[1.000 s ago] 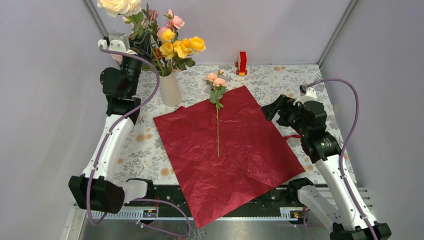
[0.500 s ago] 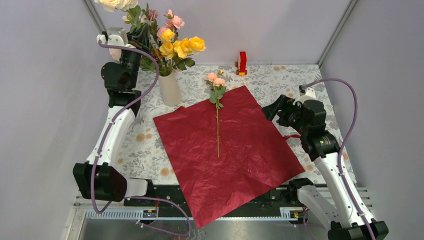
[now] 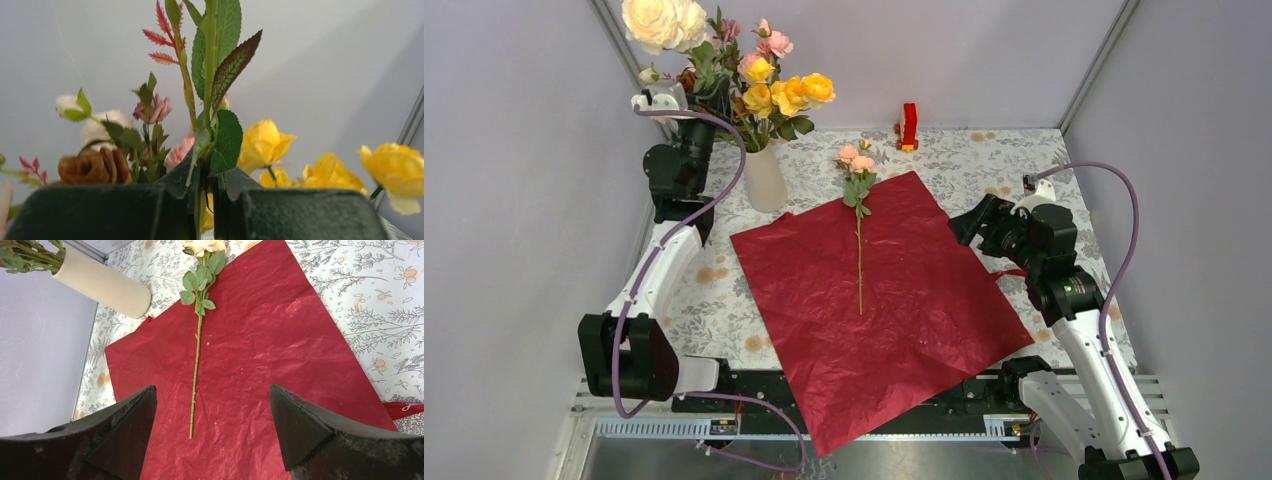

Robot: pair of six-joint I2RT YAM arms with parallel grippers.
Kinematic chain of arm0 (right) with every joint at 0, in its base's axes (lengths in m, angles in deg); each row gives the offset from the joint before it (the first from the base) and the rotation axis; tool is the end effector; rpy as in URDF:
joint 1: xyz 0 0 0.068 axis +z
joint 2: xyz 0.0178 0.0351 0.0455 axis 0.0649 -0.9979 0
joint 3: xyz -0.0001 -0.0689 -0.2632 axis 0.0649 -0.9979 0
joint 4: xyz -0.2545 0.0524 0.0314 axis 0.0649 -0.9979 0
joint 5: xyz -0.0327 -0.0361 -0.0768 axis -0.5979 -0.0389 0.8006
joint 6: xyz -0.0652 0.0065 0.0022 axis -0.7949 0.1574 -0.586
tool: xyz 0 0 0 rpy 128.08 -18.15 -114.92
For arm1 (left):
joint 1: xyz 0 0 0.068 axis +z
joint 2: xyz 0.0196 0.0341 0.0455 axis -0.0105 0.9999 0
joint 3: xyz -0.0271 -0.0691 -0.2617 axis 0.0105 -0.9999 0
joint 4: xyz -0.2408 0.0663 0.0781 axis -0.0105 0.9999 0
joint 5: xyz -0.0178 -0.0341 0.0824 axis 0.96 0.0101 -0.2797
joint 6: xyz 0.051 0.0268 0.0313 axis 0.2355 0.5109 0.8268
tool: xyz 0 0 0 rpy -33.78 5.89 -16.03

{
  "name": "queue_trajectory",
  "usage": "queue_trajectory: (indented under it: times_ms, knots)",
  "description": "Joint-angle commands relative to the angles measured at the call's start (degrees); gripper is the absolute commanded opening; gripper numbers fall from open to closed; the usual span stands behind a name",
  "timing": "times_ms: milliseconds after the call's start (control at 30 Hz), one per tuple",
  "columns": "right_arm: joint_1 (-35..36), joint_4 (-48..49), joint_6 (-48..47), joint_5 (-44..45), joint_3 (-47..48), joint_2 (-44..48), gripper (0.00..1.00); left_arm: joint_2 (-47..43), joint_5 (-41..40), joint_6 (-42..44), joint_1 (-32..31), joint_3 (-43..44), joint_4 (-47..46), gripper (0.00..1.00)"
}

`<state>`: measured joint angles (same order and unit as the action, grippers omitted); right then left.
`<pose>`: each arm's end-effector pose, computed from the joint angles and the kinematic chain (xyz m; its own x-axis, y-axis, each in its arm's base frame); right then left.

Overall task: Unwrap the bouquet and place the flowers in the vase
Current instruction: Insert the fake flower into the vase.

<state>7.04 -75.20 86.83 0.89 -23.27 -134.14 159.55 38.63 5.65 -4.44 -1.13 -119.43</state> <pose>0.1923 0.0467 0.3334 -0.4090 0.3960 -0.8221 -0.1953 0.8421 0.5028 0.3113 -0.0281 0.4414 0.4775 -0.2663 -0.8373 0.3059 0.9437 -0.1257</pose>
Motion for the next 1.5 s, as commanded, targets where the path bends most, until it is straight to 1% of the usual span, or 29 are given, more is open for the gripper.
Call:
queue_trajectory:
  times_ms: [0,333,533,767,1033,1133,1267,1467]
  knots:
    - [-0.6,0.9,-0.3,-0.4,-0.9,0.9,0.89,0.5,-2.1,-2.2,0.3,-3.6,-10.2,0.00]
    - [-0.7,1.8,0.1,0.9,-3.5,1.5,0.88,3.1,-1.6,-2.1,0.1,-5.4,-10.1,0.00]
    - [-0.6,2.5,0.4,1.7,-5.0,1.9,0.88,5.1,-1.0,-0.4,-0.5,-5.8,-8.7,0.00]
    - [-0.7,3.3,0.2,1.5,-5.2,1.8,0.88,7.2,-2.7,4.6,-2.8,-6.8,-6.9,0.00]
    - [-0.7,3.2,0.0,1.7,-5.7,2.9,0.88,9.4,-5.5,4.9,-3.1,-6.6,-7.4,0.00]
    - [-0.7,3.1,0.0,1.7,-5.7,3.3,0.88,9.8,-7.1,6.5,-3.0,-5.7,-7.9,0.00]
    - [-0.7,3.2,0.0,1.5,-5.5,3.2,0.88,10.4,-7.3,7.8,-2.4,-3.6,-7.3,0.00]
    - [-0.7,3.2,0.1,1.2,-4.9,2.9,0.88,10.9,-5.4,6.9,-0.3,-0.6,-5.7,0.00]
